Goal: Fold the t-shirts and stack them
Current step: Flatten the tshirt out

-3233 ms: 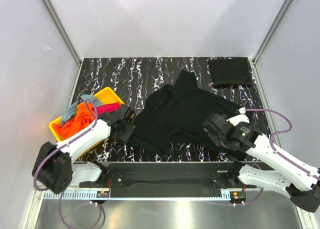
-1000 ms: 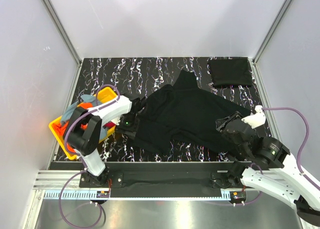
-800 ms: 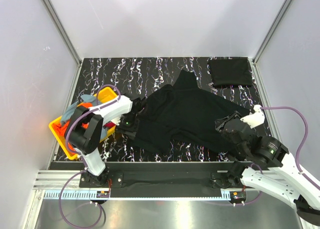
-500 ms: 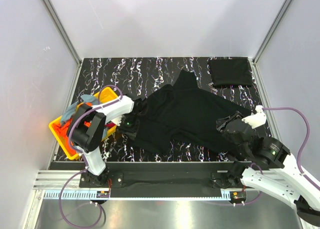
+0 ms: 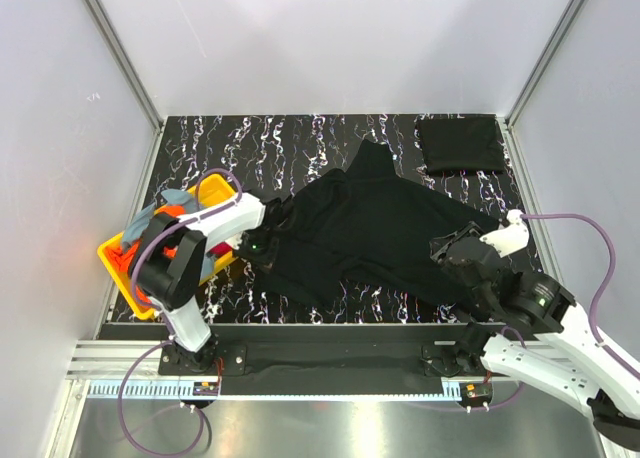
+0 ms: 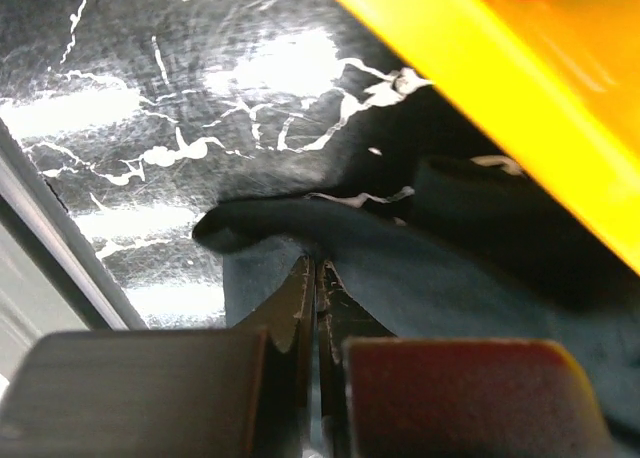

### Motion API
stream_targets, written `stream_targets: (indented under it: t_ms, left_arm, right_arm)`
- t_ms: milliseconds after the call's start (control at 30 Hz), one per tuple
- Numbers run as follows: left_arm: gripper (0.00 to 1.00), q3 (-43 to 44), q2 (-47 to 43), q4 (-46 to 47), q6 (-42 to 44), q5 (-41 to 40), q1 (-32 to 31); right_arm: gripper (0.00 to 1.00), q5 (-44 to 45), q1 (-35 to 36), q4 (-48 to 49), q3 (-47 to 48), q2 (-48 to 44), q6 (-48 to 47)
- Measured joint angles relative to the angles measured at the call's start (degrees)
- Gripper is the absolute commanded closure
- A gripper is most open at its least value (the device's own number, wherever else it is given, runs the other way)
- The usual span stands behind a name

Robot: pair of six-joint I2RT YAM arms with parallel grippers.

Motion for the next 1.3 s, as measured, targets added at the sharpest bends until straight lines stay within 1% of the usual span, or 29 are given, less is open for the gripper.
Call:
stream_targets:
  t_ms: [67,167,267,333,400,500,533,633,667,700,767,867,900,1033,1133,1200,1300]
  left_arm:
    - [1.0,0.9,-1.6,-0.1,0.7,-2.0,-0.6]
    - [1.0,2.8,-5.3,0.0,2.3,-4.9,-2.3]
    - [1.0,4.8,-9.0,-0.1,4.7,-6.6,-3.5]
    - [1.0,5.9,-11.1,-0.1,6.3,-8.2,-3.9]
    - [1.0,6.8,-12.9,0.0,7.9,-9.9,-4.0]
    - [1.0,8.2,-16.0,0.5,11.5,-13.4,-4.1]
    - [1.0,9.0,-17.0,0.7,13.1,-15.0,-4.1]
    - [1.0,11.8,-20.2,3.0,18.7,-19.3,-4.1]
    - [1.0,12.7,-21.6,4.2,20.8,-20.8,-4.0]
    - [1.0,13.5,-23.1,5.3,22.9,-22.4,-4.0]
    - [1.0,14.1,-26.0,7.3,26.0,-25.1,-4.0]
    - [1.0,13.5,-30.0,9.6,29.6,-28.3,-3.9]
    - [1.0,12.8,-31.0,10.3,30.5,-28.9,-3.9]
    - [1.0,8.6,-32.7,12.0,32.7,-30.3,-3.8]
    - [1.0,5.2,-32.8,12.2,33.7,-32.1,-3.8]
    - [1.0,3.3,-33.6,12.2,34.1,-34.1,-3.8]
    - [1.0,2.4,-36.0,12.0,34.9,-37.5,-3.5]
  right_arm:
    - [0.48,-0.7,0.0,-0.1,0.0,1.2,1.8]
    - [0.5,-2.6,0.0,-1.4,-1.0,4.3,8.6]
    - [0.52,-4.8,-0.1,-3.3,-4.6,6.6,16.0]
    - [0.52,-6.0,-1.1,-4.6,-6.4,8.3,18.9]
    - [0.53,-7.5,-5.1,-5.4,-6.8,11.1,19.9]
    - [0.53,-10.4,-14.1,-4.3,-7.3,14.8,19.0]
    - [0.53,-12.0,-18.5,-2.7,-8.1,15.7,17.7]
    - [0.53,-14.8,-27.3,1.0,-9.9,18.3,13.8]
    - [0.51,-15.0,-29.0,2.2,-10.0,19.7,12.5]
    - [0.46,-15.3,-30.4,3.8,-10.1,21.7,11.1]
    - [0.45,-16.2,-31.8,9.4,-10.6,25.3,6.8]
    - [0.48,-18.6,-32.7,20.2,-11.4,32.3,0.0]
    - [0.5,-19.3,-32.8,22.7,-11.2,34.8,-1.5]
    - [0.52,-22.7,-33.2,30.5,-7.5,47.3,-8.7]
    - [0.53,-28.3,-33.2,37.7,-5.0,54.8,-14.0]
    - [0.53,-33.0,-33.4,42.5,-2.7,57.7,-17.0]
    - [0.55,-40.5,-33.5,48.1,2.1,64.2,-21.4]
